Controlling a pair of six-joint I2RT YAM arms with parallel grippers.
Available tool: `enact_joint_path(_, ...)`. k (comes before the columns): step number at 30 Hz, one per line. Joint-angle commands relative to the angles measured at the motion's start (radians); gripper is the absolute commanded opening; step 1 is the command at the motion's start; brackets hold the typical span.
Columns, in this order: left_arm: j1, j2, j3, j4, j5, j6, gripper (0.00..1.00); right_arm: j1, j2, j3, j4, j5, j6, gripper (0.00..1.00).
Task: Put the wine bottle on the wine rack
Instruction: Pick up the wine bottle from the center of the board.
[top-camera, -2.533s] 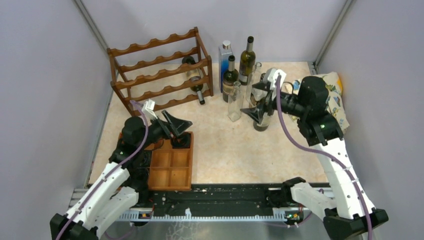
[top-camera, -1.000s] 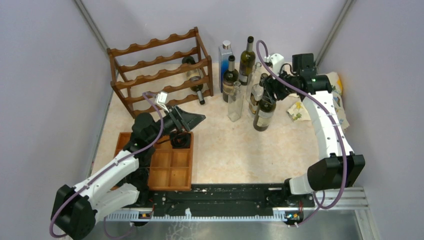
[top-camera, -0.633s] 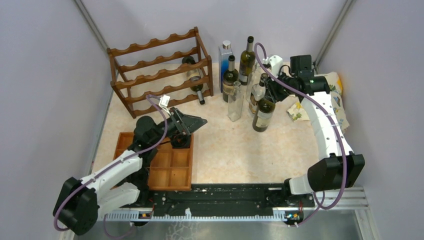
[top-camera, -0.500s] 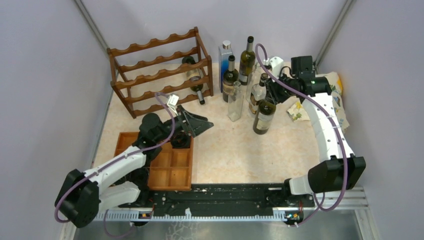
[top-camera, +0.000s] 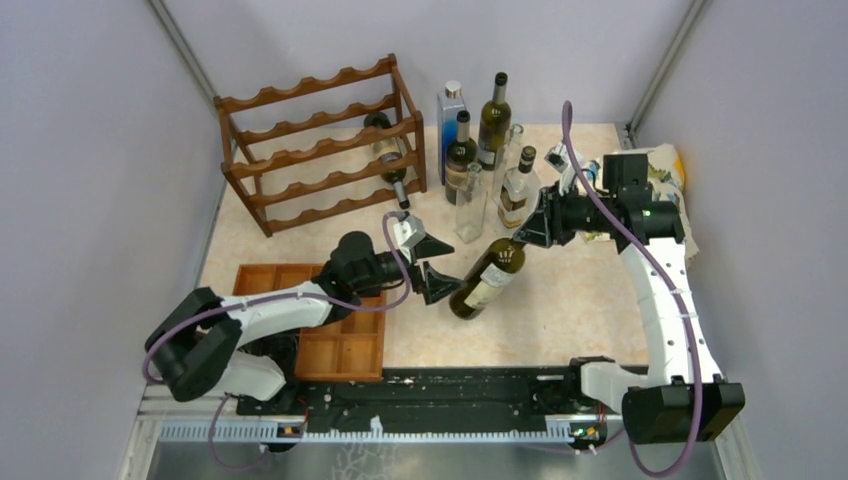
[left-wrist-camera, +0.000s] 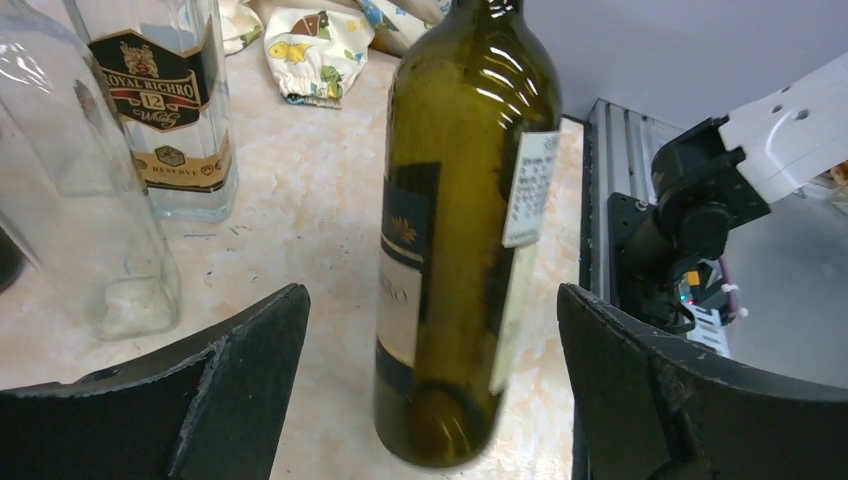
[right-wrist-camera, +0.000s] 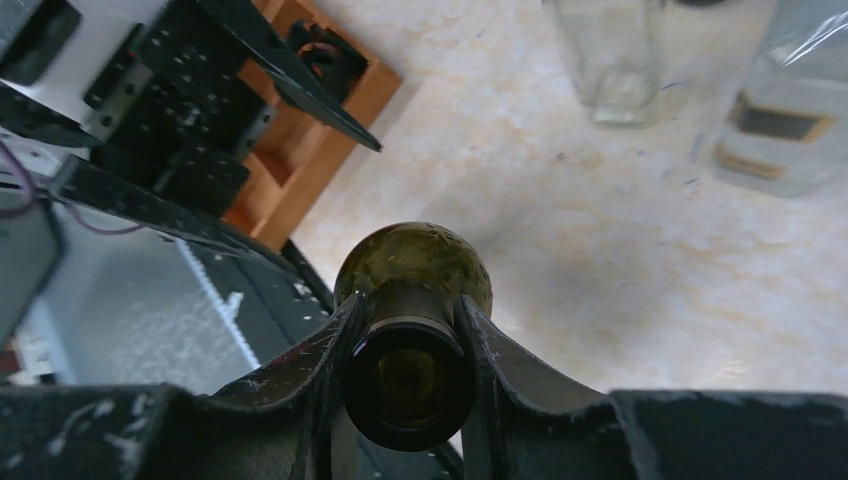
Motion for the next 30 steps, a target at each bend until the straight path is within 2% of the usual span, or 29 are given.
enact_joint_path(1, -0.044, 0.082, 0.040, 0.138, -0.040, 0.113, 0.99, -0.021, -0.031, -0.063, 0.188, -0.218, 0.159, 0.00)
enact_joint_path(9, -0.114, 0.217, 0.090, 0.157, 0.035, 0.114, 0.99, -0.020, -0.044, -0.147, 0.318, -0.269, 0.264, 0.00)
enact_joint_path(12, -0.119, 0.258, 0.088, 0.141, 0.013, 0.108, 0.99, -0.020, -0.055, -0.179, 0.365, -0.288, 0.295, 0.00)
enact_joint_path(15, -0.118, 0.270, 0.096, 0.051, -0.066, 0.146, 0.94, -0.020, -0.063, -0.202, 0.376, -0.306, 0.298, 0.00)
enact_joint_path(17, -0.119, 0.261, 0.095, 0.022, -0.105, 0.167, 0.86, -0.020, -0.069, -0.209, 0.362, -0.309, 0.271, 0.00)
enact_joint_path(18, -0.119, 0.254, 0.095, 0.011, -0.112, 0.183, 0.79, -0.020, -0.072, -0.211, 0.357, -0.308, 0.257, 0.00)
enact_joint_path(19, -0.119, 0.248, 0.094, 0.001, -0.113, 0.189, 0.63, -0.020, -0.073, -0.213, 0.346, -0.306, 0.237, 0.00)
enact_joint_path(21, -0.119, 0.235, 0.096, -0.024, -0.117, 0.196, 0.23, -0.021, -0.073, -0.215, 0.323, -0.297, 0.208, 0.00)
enact_joint_path(23, -0.119, 0.216, 0.093, -0.042, -0.096, 0.235, 0.00, -0.021, -0.069, -0.211, 0.281, -0.288, 0.133, 0.00)
enact_joint_path(25, -0.118, 0.191, 0.105, -0.102, -0.060, 0.279, 0.00, -0.021, -0.056, -0.185, 0.181, -0.263, 0.004, 0.29)
enact_joint_path(27, -0.117, 0.162, 0.146, -0.216, -0.019, 0.345, 0.00, -0.021, -0.028, -0.125, 0.021, -0.218, -0.188, 0.66)
enact_joint_path(28, -0.117, 0.148, 0.170, -0.293, 0.001, 0.395, 0.00, -0.021, -0.011, -0.075, -0.059, -0.188, -0.290, 0.79)
enact_joint_path(29, -0.117, 0.136, 0.202, -0.374, 0.016, 0.448, 0.00, -0.021, 0.005, -0.041, -0.139, -0.167, -0.375, 0.88)
enact_joint_path(30, -0.117, 0.127, 0.236, -0.470, 0.028, 0.498, 0.00, -0.020, 0.021, -0.011, -0.210, -0.153, -0.465, 0.92)
